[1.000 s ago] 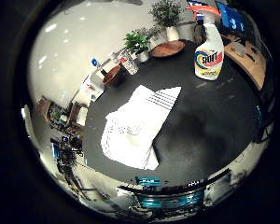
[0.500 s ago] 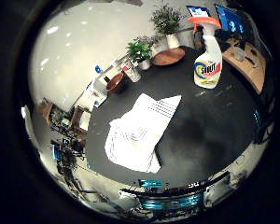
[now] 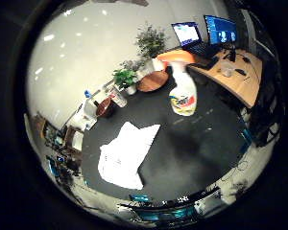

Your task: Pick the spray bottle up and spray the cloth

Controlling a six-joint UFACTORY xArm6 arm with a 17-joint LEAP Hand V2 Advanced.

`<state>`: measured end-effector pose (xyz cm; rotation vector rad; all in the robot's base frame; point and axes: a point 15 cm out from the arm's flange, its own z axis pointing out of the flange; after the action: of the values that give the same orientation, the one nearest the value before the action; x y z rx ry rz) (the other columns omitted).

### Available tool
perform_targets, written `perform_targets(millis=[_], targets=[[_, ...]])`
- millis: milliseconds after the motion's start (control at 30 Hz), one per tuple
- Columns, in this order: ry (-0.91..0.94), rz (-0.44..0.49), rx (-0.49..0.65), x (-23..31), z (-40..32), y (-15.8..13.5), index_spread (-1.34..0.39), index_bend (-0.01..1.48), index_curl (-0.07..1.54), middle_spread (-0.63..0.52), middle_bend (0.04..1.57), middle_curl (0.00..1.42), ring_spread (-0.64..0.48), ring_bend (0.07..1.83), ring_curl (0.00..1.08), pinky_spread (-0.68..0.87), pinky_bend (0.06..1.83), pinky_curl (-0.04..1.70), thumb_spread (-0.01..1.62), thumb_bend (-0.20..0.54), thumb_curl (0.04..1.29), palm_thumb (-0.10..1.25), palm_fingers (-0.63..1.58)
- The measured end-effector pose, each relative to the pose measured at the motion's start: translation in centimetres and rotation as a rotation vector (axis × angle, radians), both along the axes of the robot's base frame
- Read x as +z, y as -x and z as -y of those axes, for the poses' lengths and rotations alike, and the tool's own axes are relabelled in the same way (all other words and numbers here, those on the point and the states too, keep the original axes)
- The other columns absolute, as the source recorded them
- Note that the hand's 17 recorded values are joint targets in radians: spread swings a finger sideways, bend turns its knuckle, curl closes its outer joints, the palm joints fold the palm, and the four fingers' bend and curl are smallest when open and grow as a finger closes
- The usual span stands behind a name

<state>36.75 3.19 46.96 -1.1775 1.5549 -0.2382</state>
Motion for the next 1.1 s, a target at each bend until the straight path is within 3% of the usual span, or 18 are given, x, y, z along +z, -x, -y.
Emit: perform_targets(millis=[467,700,1100], targets=[[0.132,-0.059,-0.093,-4.2,8.6,1.2,0.04,0.16,0.26,0.30,0.20,0.33,0.39,0.27,0.25,0.64,0.75,0.27,1.07,-0.025,0.44,0.51,0.04],[0.087,-0.158,-0.158,-9.0,13.9,-0.4,0.04,0.15,0.26,0.30,0.20,0.33,0.39,0.28,0.26,0.65,0.79,0.28,1.07,-0.028,0.43,0.46,0.04],[-0.081,-0.142,-0.130,-7.3,19.1,-6.0,0.04,0.16,0.26,0.30,0.20,0.33,0.39,0.30,0.26,0.65,0.83,0.28,1.08,-0.026,0.40,0.42,0.03]])
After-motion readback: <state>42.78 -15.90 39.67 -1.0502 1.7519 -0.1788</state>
